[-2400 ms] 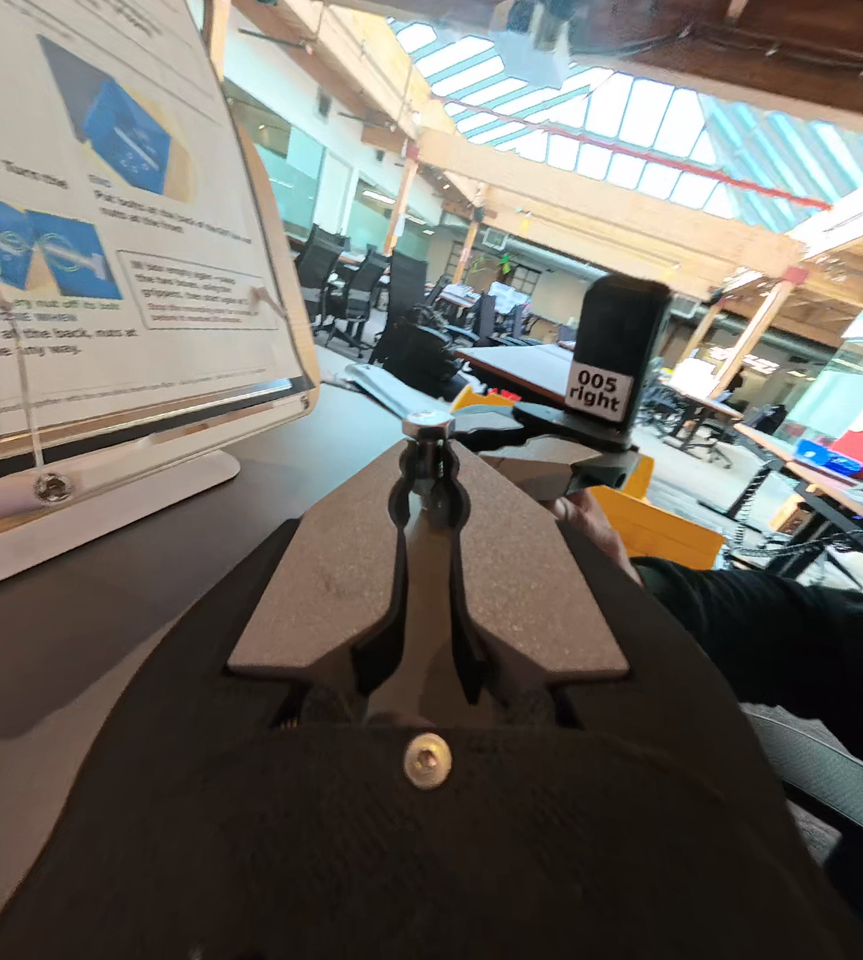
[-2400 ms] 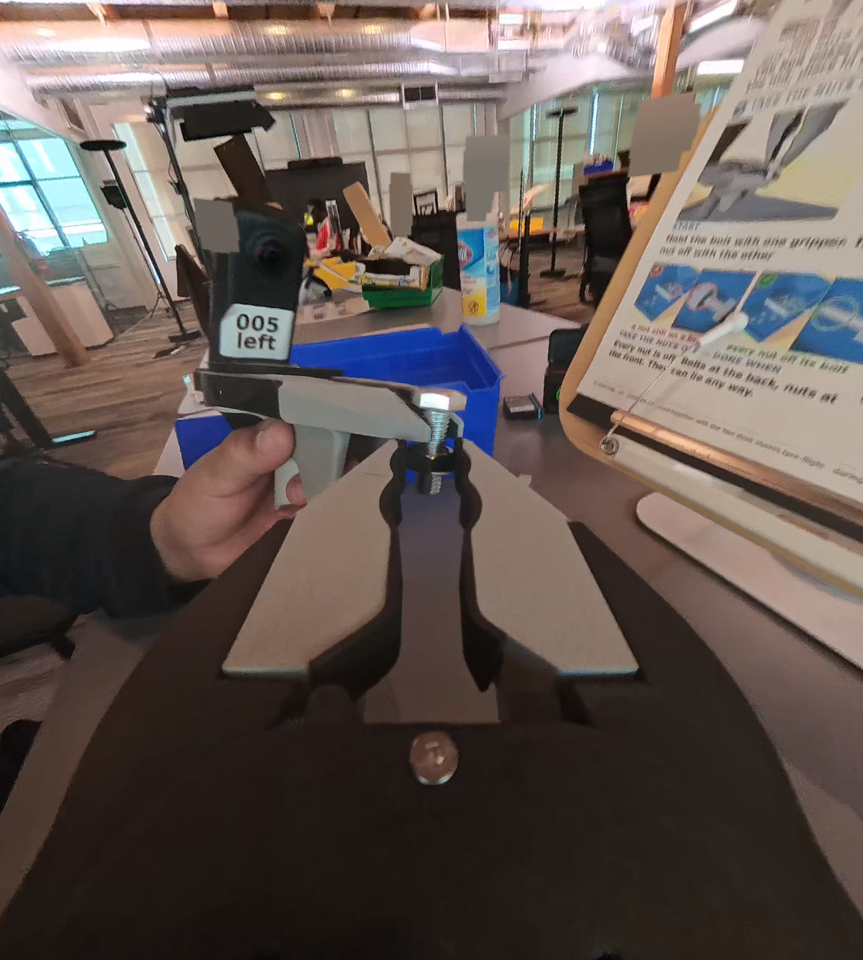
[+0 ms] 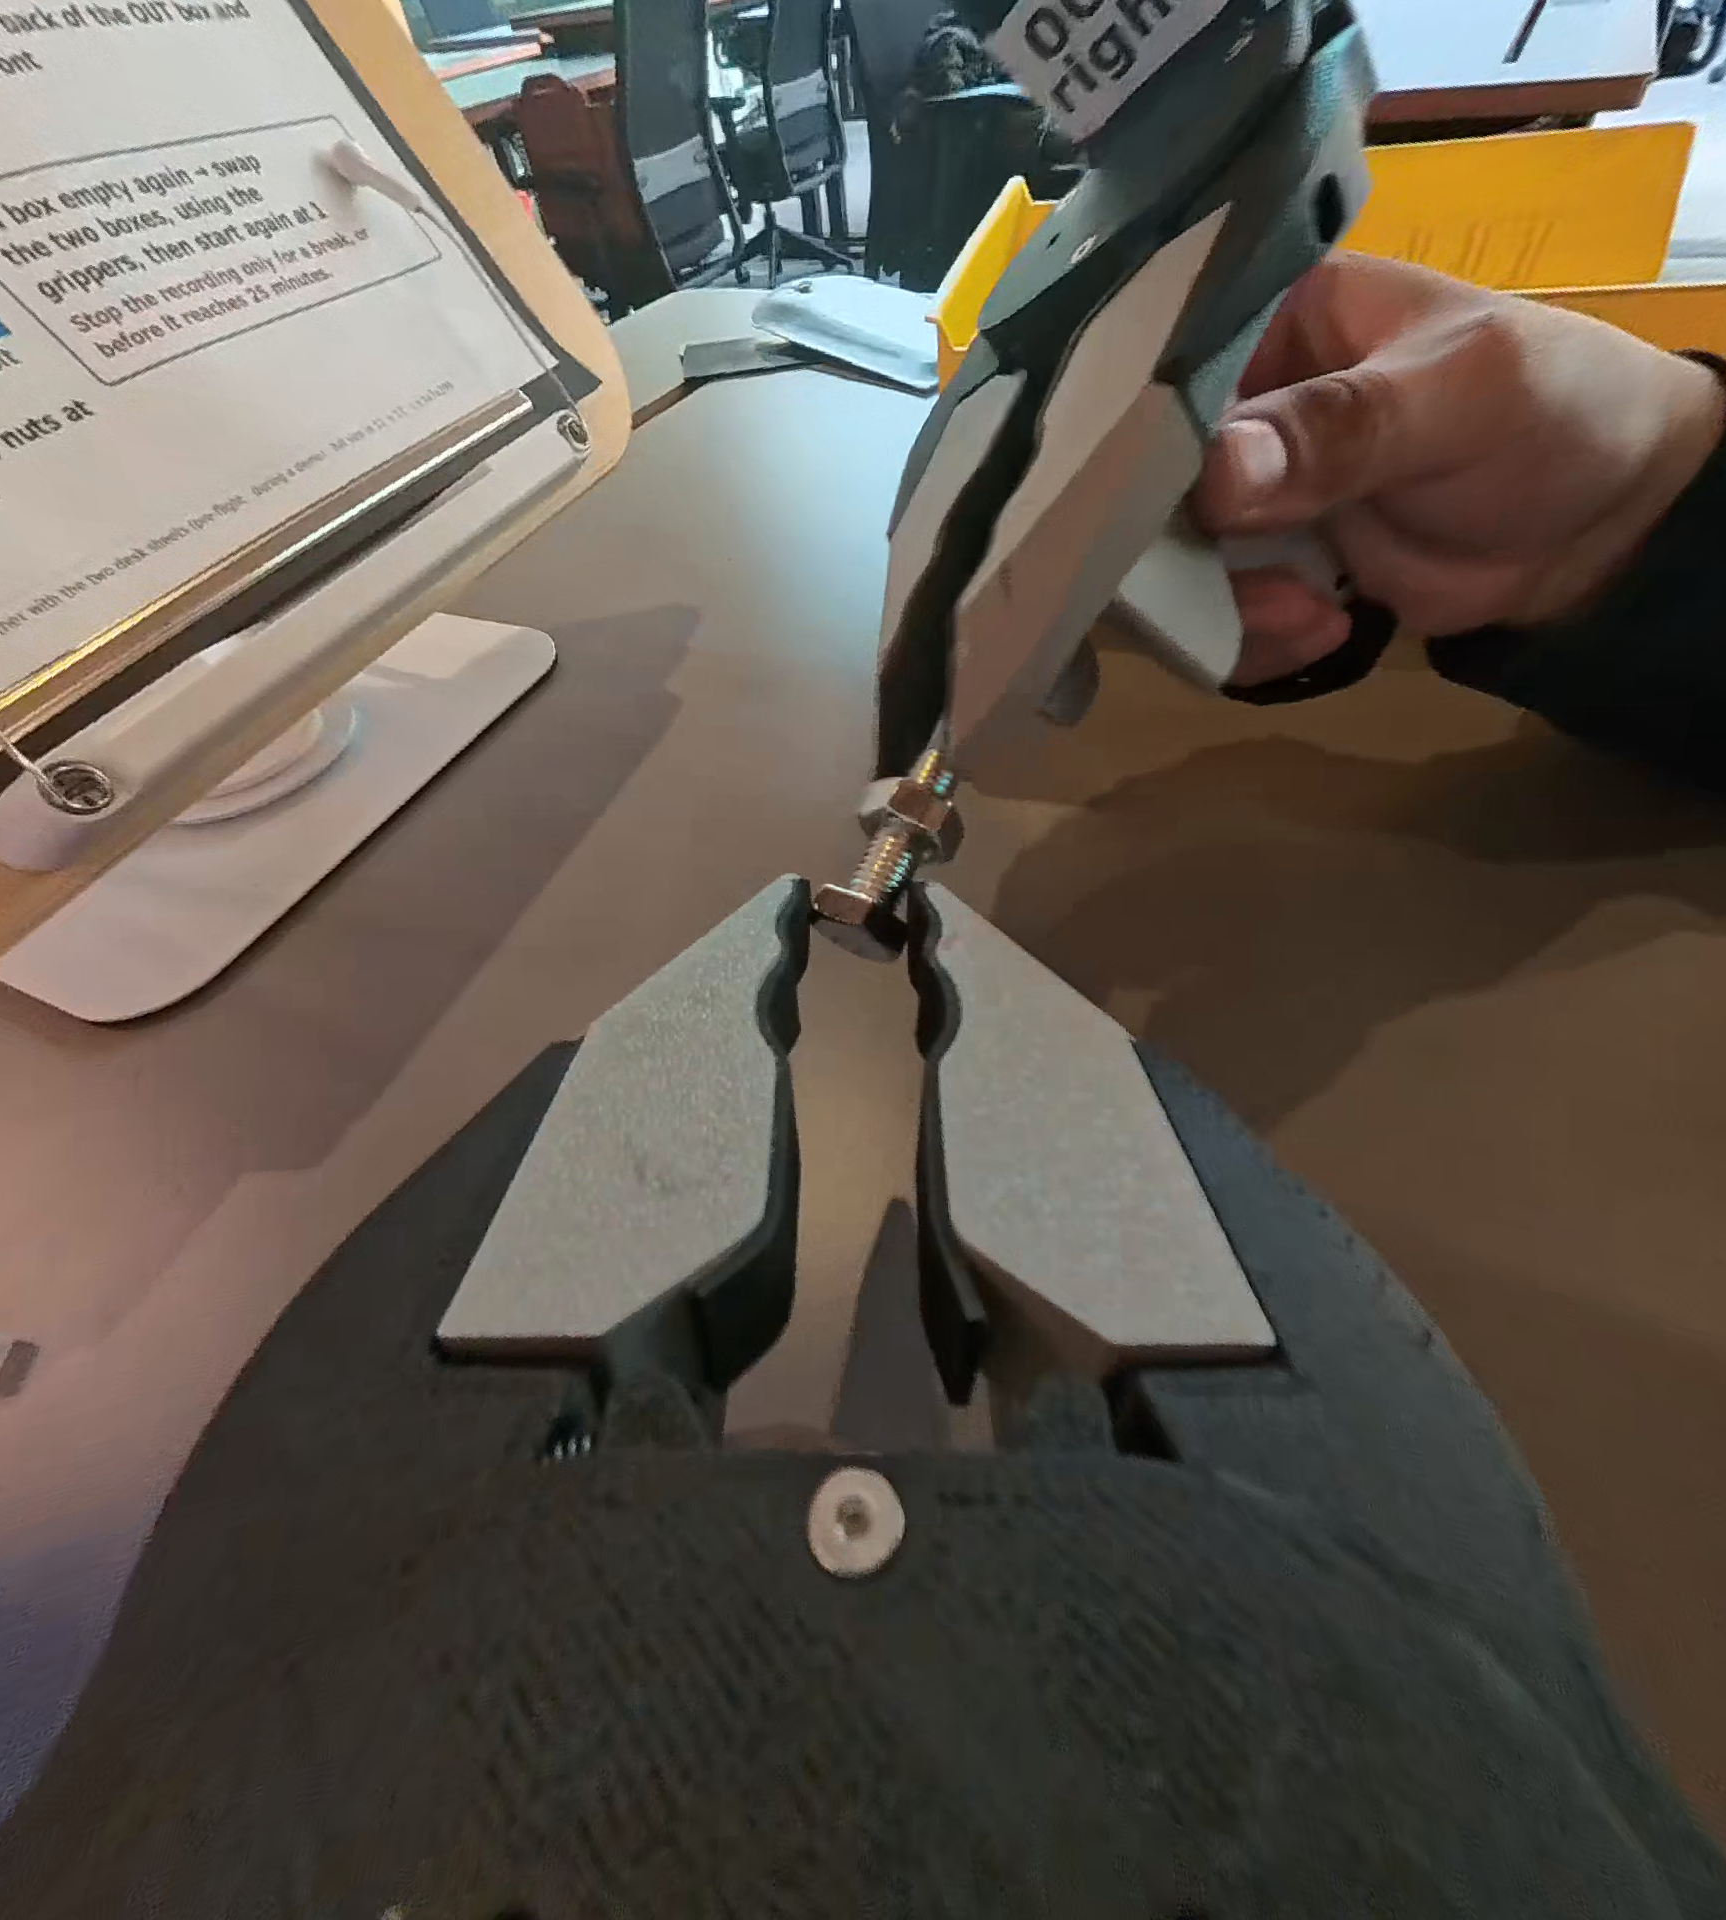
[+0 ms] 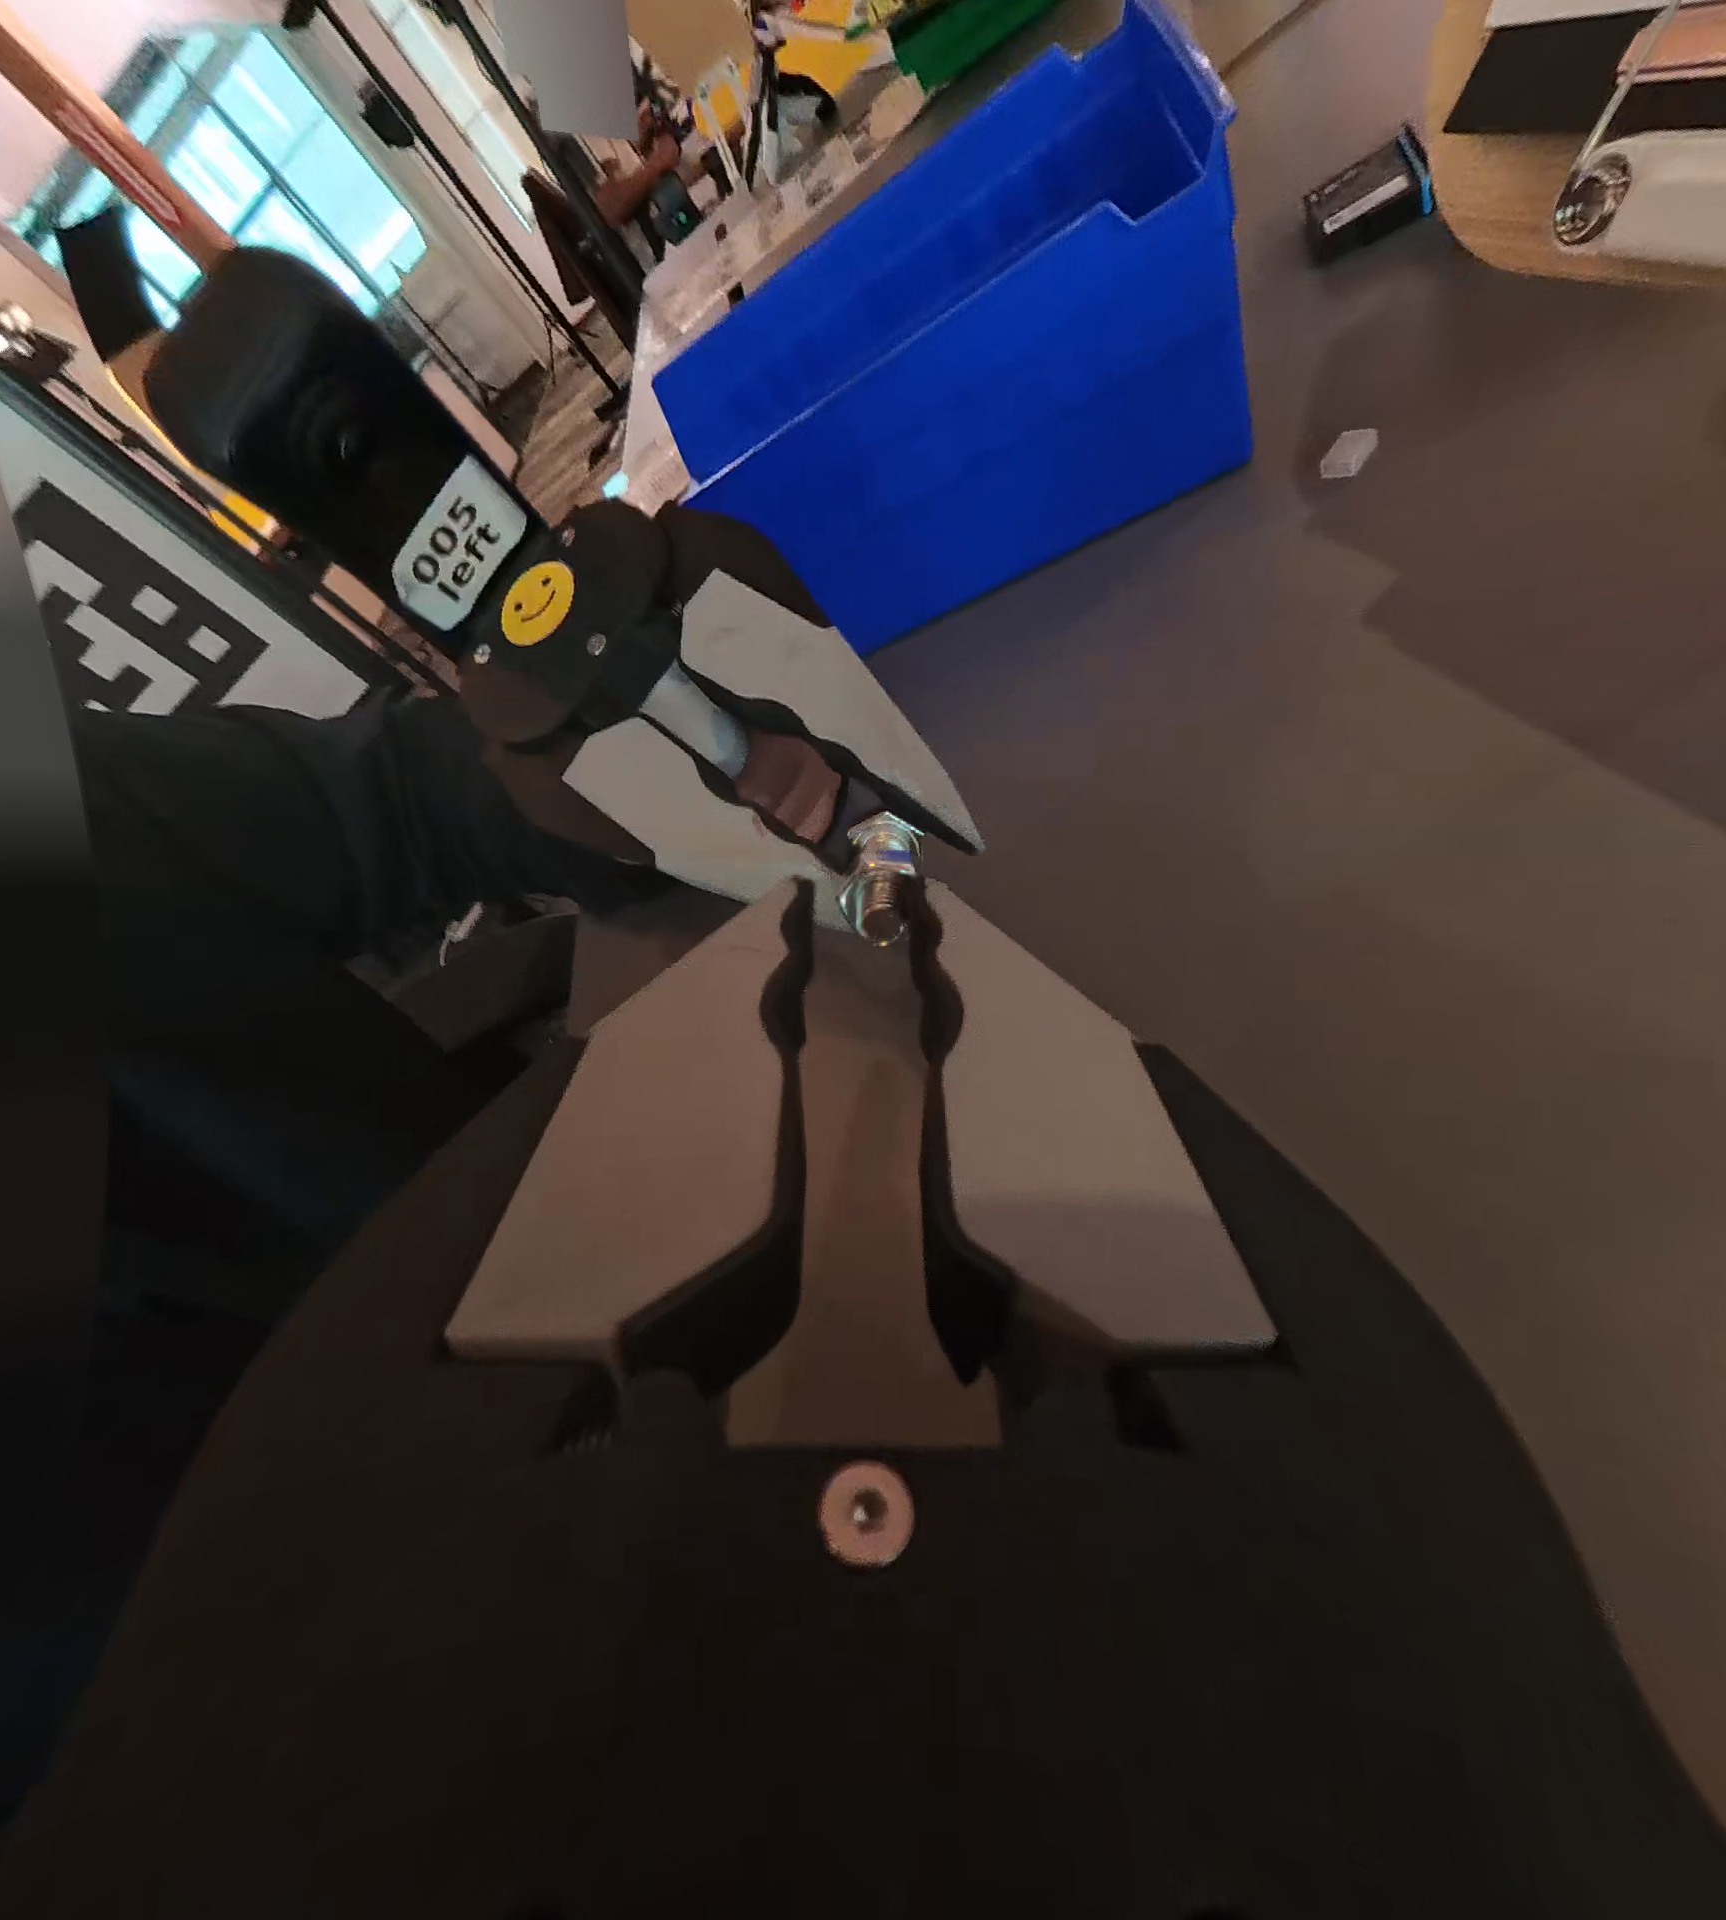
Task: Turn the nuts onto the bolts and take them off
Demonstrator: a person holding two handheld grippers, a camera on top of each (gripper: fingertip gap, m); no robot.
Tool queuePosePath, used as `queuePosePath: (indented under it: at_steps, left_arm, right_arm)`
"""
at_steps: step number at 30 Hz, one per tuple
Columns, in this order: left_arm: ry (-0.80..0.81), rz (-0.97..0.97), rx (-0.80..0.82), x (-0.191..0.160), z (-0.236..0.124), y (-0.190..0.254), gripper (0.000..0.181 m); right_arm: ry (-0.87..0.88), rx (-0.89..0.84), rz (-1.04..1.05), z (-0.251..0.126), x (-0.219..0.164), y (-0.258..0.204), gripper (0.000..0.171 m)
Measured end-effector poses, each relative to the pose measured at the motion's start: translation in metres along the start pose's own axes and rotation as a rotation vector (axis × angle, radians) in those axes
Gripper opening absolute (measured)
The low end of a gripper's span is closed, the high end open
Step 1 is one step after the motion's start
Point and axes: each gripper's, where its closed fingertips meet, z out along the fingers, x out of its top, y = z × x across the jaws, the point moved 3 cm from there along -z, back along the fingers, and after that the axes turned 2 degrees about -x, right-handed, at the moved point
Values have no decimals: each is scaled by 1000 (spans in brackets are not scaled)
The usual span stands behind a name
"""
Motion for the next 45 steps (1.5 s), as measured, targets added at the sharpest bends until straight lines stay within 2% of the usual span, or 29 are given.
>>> queuePosePath:
  at_steps: [2, 6, 15, 20, 24, 26, 32, 36, 37, 41, 45]
  left_arm:
    - [12, -3, 0, 2, -1, 2, 16]
    - [33, 15, 7, 6, -4, 3, 16]
    - [40, 29, 28, 7, -7, 0, 16]
    - [-11, -27, -69, -2, -1, 7, 18]
    - [-36, -13, -105, -6, 1, 10, 24]
    - [-48, 22, -142, -8, 1, 17, 18]
    - [-120, 74, -117, -18, 8, 21, 8]
    - [-81, -17, -121, -11, 2, 14, 7]
    - [-71, -47, -125, -10, 1, 12, 7]
    - [-77, -98, -113, -13, 2, 5, 7]
    - [-39, -156, -138, -7, -1, 6, 7]
  right_arm:
    - [2, 9, 15, -1, -1, 2, 6]
    - [27, 43, 42, -7, 3, 1, 14]
    - [-2, 23, -28, 0, 1, -3, 6]
    - [-40, -17, -68, -3, -4, 0, 6]
    - [-150, -96, -152, -2, -15, 3, 6]
    - [-175, -117, -183, 1, -18, 2, 6]
    - [-194, -105, -178, 7, -22, 0, 6]
    - [-121, -74, -151, 8, -14, -2, 6]
    - [-92, -66, -144, 8, -10, -3, 7]
    - [-39, -51, -142, 12, -5, -6, 29]
    - [-89, -149, -186, 17, -11, 4, 25]
